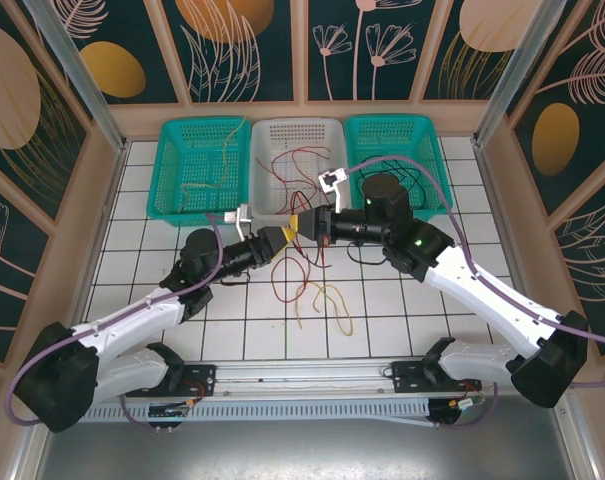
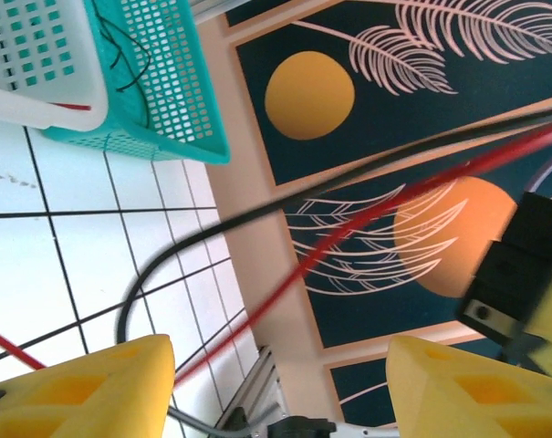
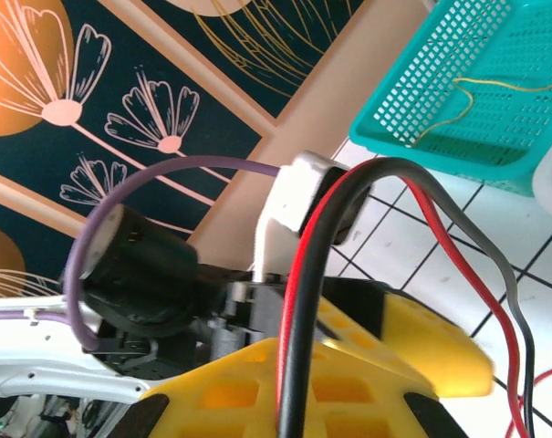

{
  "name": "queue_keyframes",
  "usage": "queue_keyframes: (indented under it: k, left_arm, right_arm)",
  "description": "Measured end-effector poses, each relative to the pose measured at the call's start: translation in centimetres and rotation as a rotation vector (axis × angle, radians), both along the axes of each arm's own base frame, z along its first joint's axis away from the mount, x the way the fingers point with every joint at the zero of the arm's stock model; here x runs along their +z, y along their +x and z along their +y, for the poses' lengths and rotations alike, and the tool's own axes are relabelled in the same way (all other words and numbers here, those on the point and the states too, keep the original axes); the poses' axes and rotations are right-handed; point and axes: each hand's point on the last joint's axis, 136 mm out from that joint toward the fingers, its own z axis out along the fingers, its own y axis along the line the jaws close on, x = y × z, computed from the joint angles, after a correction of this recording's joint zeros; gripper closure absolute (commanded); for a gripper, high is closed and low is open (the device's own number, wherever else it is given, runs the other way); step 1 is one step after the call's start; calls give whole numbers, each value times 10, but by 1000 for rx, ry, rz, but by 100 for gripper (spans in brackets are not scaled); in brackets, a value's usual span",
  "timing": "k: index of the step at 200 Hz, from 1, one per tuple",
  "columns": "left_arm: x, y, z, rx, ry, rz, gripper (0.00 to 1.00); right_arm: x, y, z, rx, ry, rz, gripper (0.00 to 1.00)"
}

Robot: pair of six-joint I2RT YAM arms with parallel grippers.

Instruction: Untangle the cables

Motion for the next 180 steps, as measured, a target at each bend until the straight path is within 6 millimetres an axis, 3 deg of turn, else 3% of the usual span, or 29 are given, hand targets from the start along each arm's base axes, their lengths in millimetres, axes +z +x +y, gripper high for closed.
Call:
queue_keyframes:
  k: [26, 43, 87, 116, 164, 180]
  left_arm:
    - [-9, 5, -4, -4, 48, -16, 40]
    - [-7, 9, -5, 3, 80, -48, 51]
    - [-8, 23, -1, 62, 166, -101, 60]
    - [-10, 33, 0, 90, 228, -122, 75]
    - [-26, 50, 18, 209, 370, -133, 100]
    - [-30, 54, 27, 257, 421, -145, 100]
  right_arm:
    - [4, -3, 2, 11, 17, 9, 100]
    - [6, -5, 3, 24, 25, 10, 100]
    - [11, -10, 5, 46, 42, 17, 100]
    - [11, -12, 6, 57, 44, 24, 100]
    - [11, -14, 7, 65, 45, 28, 100]
    - [10, -15, 7, 68, 40, 35, 100]
